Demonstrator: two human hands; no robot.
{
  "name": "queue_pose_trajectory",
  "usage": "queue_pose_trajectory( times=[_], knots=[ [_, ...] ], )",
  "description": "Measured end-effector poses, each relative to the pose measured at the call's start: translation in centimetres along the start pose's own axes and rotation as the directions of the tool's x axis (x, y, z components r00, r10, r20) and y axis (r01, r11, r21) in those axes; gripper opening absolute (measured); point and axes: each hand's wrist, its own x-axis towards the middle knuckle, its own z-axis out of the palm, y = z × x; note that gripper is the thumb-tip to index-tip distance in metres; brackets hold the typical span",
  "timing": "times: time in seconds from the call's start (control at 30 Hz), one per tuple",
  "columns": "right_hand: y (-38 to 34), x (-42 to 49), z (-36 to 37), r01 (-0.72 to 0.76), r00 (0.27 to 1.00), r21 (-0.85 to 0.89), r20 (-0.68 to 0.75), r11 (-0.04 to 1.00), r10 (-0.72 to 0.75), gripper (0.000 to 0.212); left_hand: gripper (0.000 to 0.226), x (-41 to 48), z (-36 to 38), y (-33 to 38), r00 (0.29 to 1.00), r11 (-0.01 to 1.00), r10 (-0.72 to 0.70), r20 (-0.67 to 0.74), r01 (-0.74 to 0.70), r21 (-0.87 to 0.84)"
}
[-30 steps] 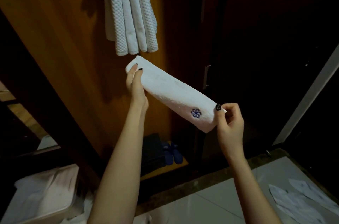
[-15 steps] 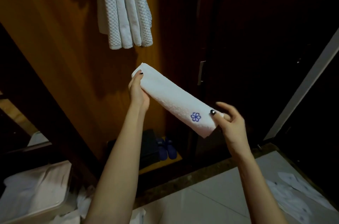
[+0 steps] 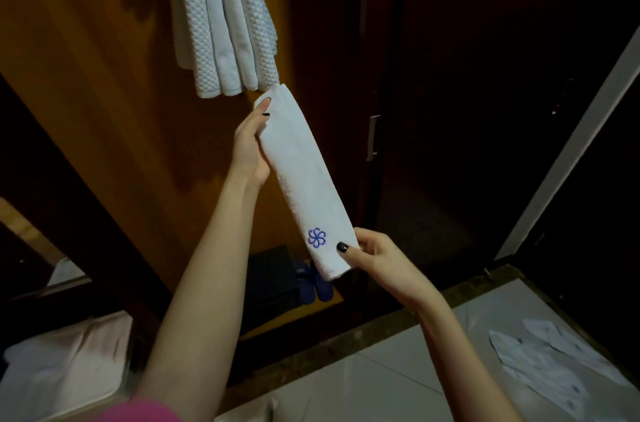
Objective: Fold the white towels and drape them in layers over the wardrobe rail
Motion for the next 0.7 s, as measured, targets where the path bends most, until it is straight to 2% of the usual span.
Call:
queue_pose_trajectory(
  times=[0.13,0.27,0.37,0.47,0.53,0.63,0.7],
  knots=[
    [0.8,0.9,0.7,0.035,0.999,-0.115,-0.020,0.993,-0.038,0.026,0.038,-0.7,0.9,1.8,0.996,0.996,-0.005,0.086,0.013,-0.092],
    [0.2,2.3,1.1,0.031,0.993,-0.014,0.112,0.999,-0.029,0.049,0.033,-1.5,1.4,3.2,0.992,0.996,0.018,0.122,-0.007,-0.086],
    [0.1,2.9,1.8,0.014,0.995,-0.046,0.098,0.999,-0.010,0.063,0.038,-1.6,1.0,4.0,0.989,0.991,0.032,0.141,-0.013,-0.131],
    [0.3,3.3,2.5,0.063,0.998,-0.078,-0.002,0.995,-0.063,0.052,0.031,-0.8,-0.5,4.3,0.995,0.988,0.057,0.078,-0.045,-0.146],
    [0.4,3.3,2.5,0.100,0.983,-0.085,-0.148,0.991,-0.112,0.034,0.035,-0.1,-1.8,4.5,0.994,0.987,0.104,0.018,-0.101,-0.127],
    [0.3,3.6,2.4,0.182,0.902,-0.077,-0.384,0.980,-0.197,0.030,0.041,0.6,-3.6,4.3,0.986,0.979,0.162,-0.030,-0.165,-0.122],
    [-0.1,4.0,2.7,0.235,0.848,-0.075,-0.471,0.969,-0.242,0.026,0.044,0.8,-4.4,4.1,0.981,0.975,0.175,-0.081,-0.184,-0.126]
  ],
)
